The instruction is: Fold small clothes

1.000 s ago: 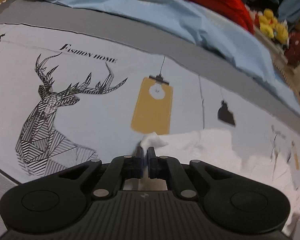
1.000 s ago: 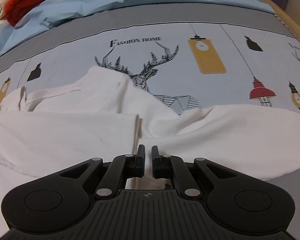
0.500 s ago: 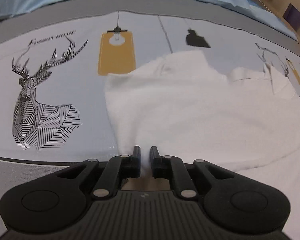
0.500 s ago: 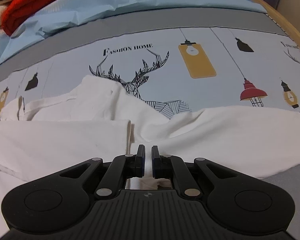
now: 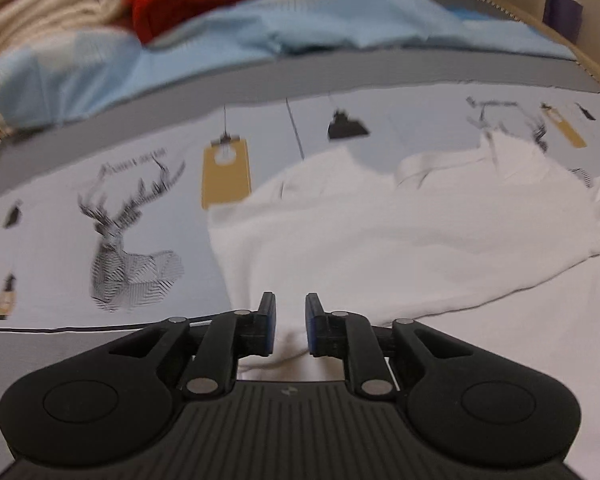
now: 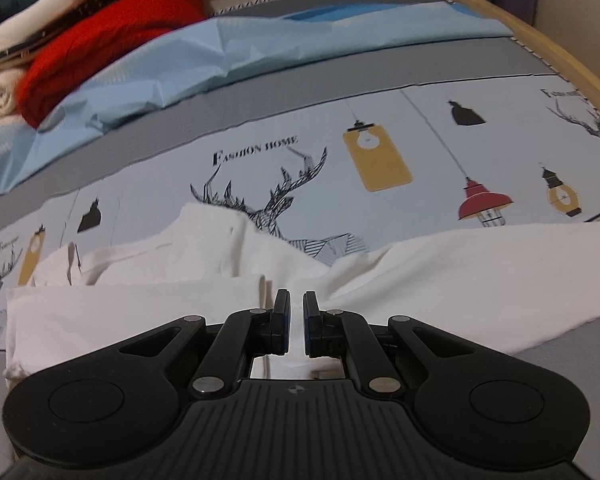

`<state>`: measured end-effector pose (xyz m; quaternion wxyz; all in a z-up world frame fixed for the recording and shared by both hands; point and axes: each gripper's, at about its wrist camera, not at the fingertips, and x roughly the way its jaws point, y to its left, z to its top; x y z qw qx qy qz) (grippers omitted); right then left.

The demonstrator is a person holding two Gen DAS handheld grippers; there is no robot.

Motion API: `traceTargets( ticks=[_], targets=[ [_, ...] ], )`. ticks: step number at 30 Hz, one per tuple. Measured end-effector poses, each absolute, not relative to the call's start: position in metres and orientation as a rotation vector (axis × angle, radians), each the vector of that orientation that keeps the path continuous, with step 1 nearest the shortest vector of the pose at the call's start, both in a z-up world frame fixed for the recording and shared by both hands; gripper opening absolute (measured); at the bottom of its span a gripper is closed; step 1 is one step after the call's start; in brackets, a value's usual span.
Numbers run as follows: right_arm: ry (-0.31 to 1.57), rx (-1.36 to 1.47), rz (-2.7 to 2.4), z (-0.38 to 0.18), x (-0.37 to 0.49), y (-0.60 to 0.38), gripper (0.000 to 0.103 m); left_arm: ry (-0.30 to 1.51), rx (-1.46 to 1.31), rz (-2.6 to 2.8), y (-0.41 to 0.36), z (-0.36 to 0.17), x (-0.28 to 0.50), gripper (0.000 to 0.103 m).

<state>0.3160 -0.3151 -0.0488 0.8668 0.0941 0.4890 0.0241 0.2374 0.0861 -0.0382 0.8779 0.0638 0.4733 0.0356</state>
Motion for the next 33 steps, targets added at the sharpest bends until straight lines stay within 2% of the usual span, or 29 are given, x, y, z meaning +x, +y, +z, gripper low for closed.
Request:
traceTargets(
  ticks=[1, 5, 7, 9, 17, 18, 19, 20, 26, 32, 33],
  targets=[
    [1.016, 0.21, 0.049, -0.046, 0.313, -0.319, 0.007, 0.974, 0.134, 0.08, 0.079, -0.031, 0.232, 0.025],
    [0.993, 0.243, 0.04, -0.039, 0.302, -0.334, 0.011, 0.92, 0.12, 0.093, 0.055, -0.007, 0.206, 0.031],
    [0.98, 0.257, 0.028, -0.037, 0.295, -0.343, 0.015, 0.897, 0.078, 0.1, 0.043, 0.0, 0.193, 0.041],
    [0.966, 0.272, 0.014, -0.036, 0.29, -0.353, 0.015, 0.881, 0.036, 0.095, 0.033, 0.001, 0.182, 0.046],
    [0.827, 0.452, -0.199, -0.041, 0.264, -0.444, 0.014, 0.864, 0.059, 0.047, 0.008, -0.01, 0.179, 0.046],
    [0.795, 0.49, -0.244, -0.042, 0.259, -0.462, 0.01, 0.864, 0.052, 0.045, 0.011, -0.011, 0.182, 0.046],
    [0.755, 0.533, -0.294, -0.044, 0.254, -0.481, 0.0, 0.863, 0.045, 0.043, 0.012, -0.011, 0.185, 0.046],
    [0.717, 0.571, -0.349, -0.046, 0.248, -0.5, 0.0, 0.864, 0.039, 0.043, 0.013, -0.012, 0.188, 0.046],
    [0.565, 0.815, -0.592, -0.079, 0.22, -0.584, 0.001, 0.876, 0.036, 0.017, 0.013, -0.017, 0.201, 0.046],
    [0.587, 0.937, -0.654, -0.129, 0.223, -0.629, 0.009, 0.889, 0.033, 0.0, 0.014, -0.021, 0.206, 0.046],
    [0.606, 0.937, -0.67, -0.137, 0.226, -0.634, 0.014, 0.89, 0.036, -0.004, 0.015, -0.021, 0.207, 0.046]
  ],
)
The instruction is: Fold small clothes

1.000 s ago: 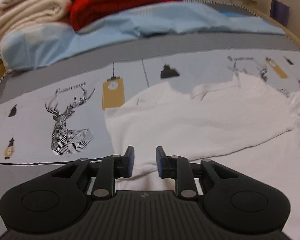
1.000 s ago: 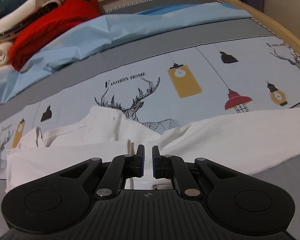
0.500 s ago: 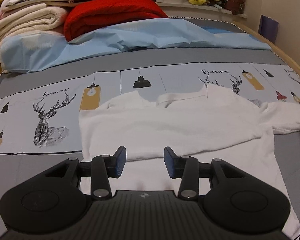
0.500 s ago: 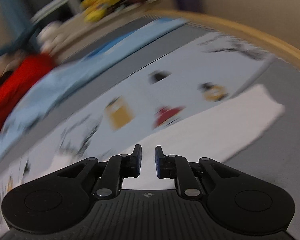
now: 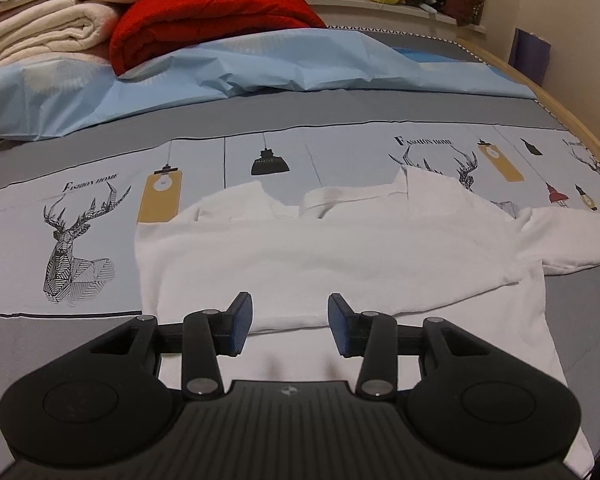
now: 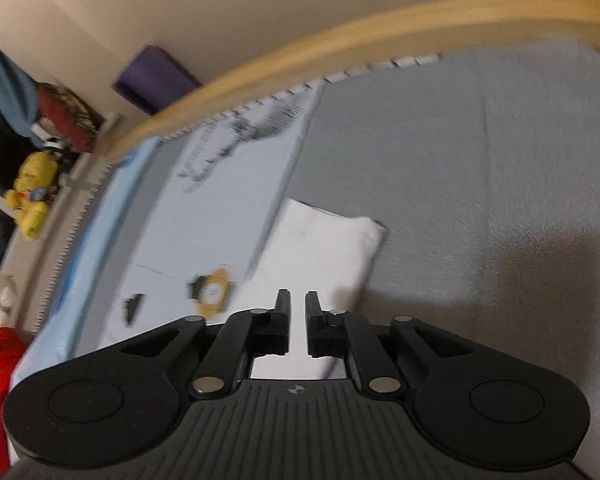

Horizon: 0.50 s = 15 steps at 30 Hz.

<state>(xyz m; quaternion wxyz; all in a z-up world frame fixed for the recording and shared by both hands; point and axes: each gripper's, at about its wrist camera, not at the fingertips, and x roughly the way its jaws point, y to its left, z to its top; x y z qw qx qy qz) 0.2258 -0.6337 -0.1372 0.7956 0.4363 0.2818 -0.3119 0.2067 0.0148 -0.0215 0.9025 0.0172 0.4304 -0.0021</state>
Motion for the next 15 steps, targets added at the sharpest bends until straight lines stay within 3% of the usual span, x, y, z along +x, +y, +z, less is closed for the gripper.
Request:
traceTargets(
  ticks=[1, 3, 5, 6, 8, 15],
  targets=[
    [0.618, 0.937, -0.677, -0.143, 0.229, -0.636, 0.023, 0.89, 0.043, -0.007, 0.015, -0.022, 0.207, 0.046],
    [0.637, 0.929, -0.683, -0.154, 0.236, -0.639, 0.031, 0.893, 0.06, -0.008, 0.015, -0.024, 0.207, 0.046],
    [0.652, 0.912, -0.692, -0.163, 0.242, -0.642, 0.032, 0.893, 0.061, -0.008, 0.017, -0.025, 0.208, 0.046],
    [0.645, 0.908, -0.691, -0.165, 0.245, -0.642, 0.031, 0.894, 0.061, -0.005, 0.019, -0.025, 0.208, 0.046],
    [0.63, 0.886, -0.702, -0.167, 0.249, -0.642, 0.007, 0.895, 0.058, -0.001, 0.022, -0.025, 0.209, 0.046],
    [0.523, 0.718, -0.703, -0.132, 0.262, -0.614, 0.004, 0.882, 0.039, 0.004, 0.03, -0.019, 0.21, 0.046]
  ],
)
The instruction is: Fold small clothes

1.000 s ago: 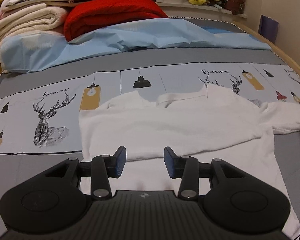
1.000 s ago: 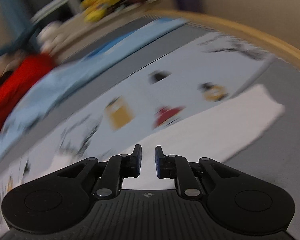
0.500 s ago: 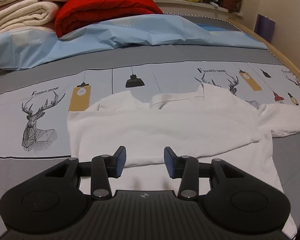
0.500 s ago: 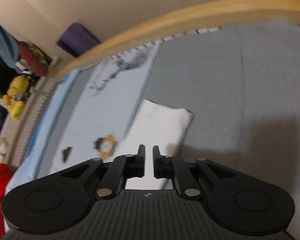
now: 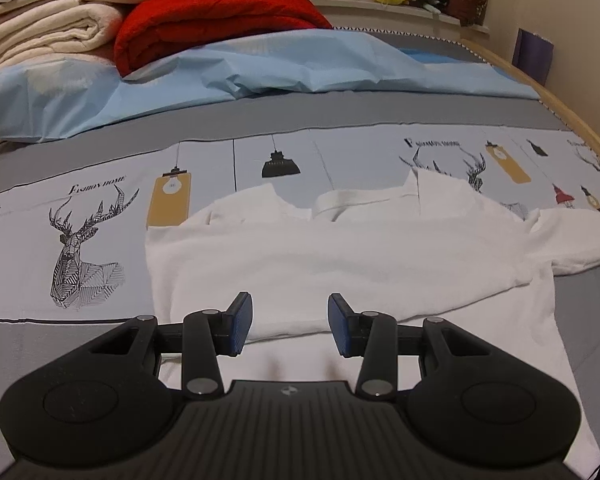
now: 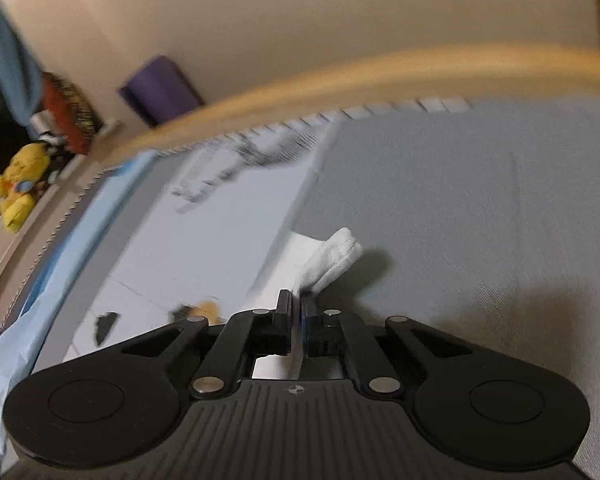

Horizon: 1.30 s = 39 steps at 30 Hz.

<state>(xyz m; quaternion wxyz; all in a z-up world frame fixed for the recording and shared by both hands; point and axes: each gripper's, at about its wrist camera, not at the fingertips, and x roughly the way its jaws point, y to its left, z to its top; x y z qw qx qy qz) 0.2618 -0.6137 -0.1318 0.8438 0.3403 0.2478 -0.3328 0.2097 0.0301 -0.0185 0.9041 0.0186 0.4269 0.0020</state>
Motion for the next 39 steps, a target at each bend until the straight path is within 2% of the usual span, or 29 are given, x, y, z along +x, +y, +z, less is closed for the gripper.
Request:
traceTargets(
  ticks=[8, 13, 17, 19, 23, 26, 32, 36, 39],
  targets=[
    [0.471, 0.307, -0.333, -0.054, 0.3, -0.462, 0.004, 0.872, -0.004, 0.041, 0.047, -0.006, 0.207, 0.046],
    [0.466, 0.166, 0.033, -0.021, 0.306, -0.31, 0.004, 0.856, -0.069, 0.097, 0.074, 0.007, 0.207, 0.046],
    [0.483, 0.126, 0.325, -0.018, 0.29, -0.175, 0.004, 0.84, -0.097, 0.158, 0.1, 0.015, 0.204, 0.046],
    [0.554, 0.163, 0.46, -0.032, 0.281, -0.121, 0.005, 0.846, -0.122, 0.181, 0.114, 0.017, 0.204, 0.046],
    [0.919, 0.147, 0.66, -0.089, 0.272, -0.043, 0.006, 0.857, -0.185, 0.212, 0.141, 0.022, 0.205, 0.046],
    [0.994, 0.137, 0.696, -0.086, 0.262, -0.052, 0.007, 0.865, -0.232, 0.216, 0.157, 0.024, 0.209, 0.046],
    [0.924, 0.001, 0.548, -0.009, 0.268, -0.147, 0.008, 0.921, -0.339, 0.146, 0.167, 0.012, 0.226, 0.045],
    [0.834, 0.071, 0.336, 0.016, 0.264, -0.22, 0.017, 1.003, -0.415, 0.071, 0.16, -0.016, 0.244, 0.028],
    [0.811, 0.197, 0.221, -0.001, 0.253, -0.267, 0.017, 1.055, -0.425, 0.039, 0.149, -0.041, 0.259, 0.027]
  ],
)
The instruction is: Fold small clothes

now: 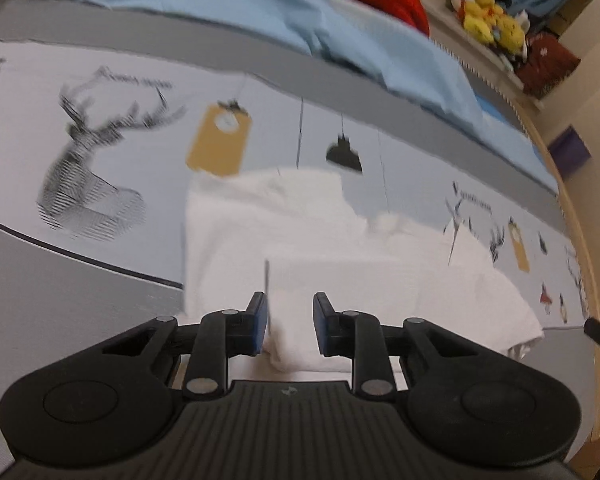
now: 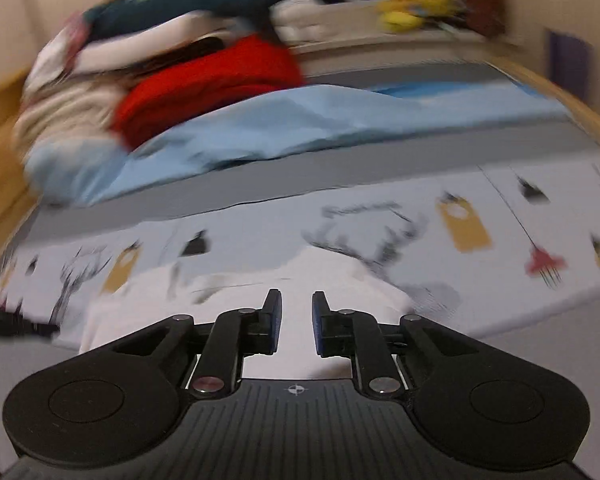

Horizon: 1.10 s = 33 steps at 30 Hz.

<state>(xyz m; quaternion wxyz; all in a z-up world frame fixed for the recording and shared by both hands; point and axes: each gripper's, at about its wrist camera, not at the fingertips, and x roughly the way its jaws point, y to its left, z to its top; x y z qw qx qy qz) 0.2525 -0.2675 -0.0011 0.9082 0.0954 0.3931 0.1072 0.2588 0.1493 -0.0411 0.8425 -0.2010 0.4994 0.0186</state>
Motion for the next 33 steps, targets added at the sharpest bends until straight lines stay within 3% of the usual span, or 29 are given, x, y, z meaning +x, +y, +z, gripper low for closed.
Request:
traceTargets(
  ticks=[11, 12, 13, 15, 21, 25, 28, 33],
  targets=[
    [0.881, 0.204, 0.119, -0.036, 0.286, -0.296, 0.019, 1.232, -0.293, 0.039, 0.119, -0.122, 0.29, 0.029],
    [0.882, 0.189, 0.124, -0.037, 0.289, -0.292, 0.019, 1.231, -0.268, 0.032, 0.116, -0.124, 0.29, 0.026],
    [0.883, 0.167, 0.129, -0.038, 0.29, -0.291, 0.019, 1.227, -0.247, 0.016, 0.114, -0.123, 0.291, 0.009],
    [0.891, 0.142, 0.139, -0.044, 0.297, -0.282, 0.019, 1.206, -0.231, -0.014, 0.113, -0.114, 0.292, 0.005],
    [0.935, 0.12, 0.151, -0.06, 0.301, -0.276, 0.021, 0.994, -0.107, 0.181, 0.14, -0.052, 0.287, 0.005],
    [1.011, 0.086, 0.172, -0.086, 0.306, -0.262, 0.022, 1.073, -0.168, 0.174, 0.157, -0.063, 0.289, 0.013],
    [1.047, 0.049, 0.196, -0.102, 0.308, -0.249, 0.023, 1.026, -0.089, 0.203, 0.153, -0.056, 0.284, 0.017],
    [1.219, -0.106, 0.189, -0.142, 0.312, -0.237, 0.023, 1.022, -0.101, 0.153, 0.146, -0.051, 0.284, 0.017]
  ],
)
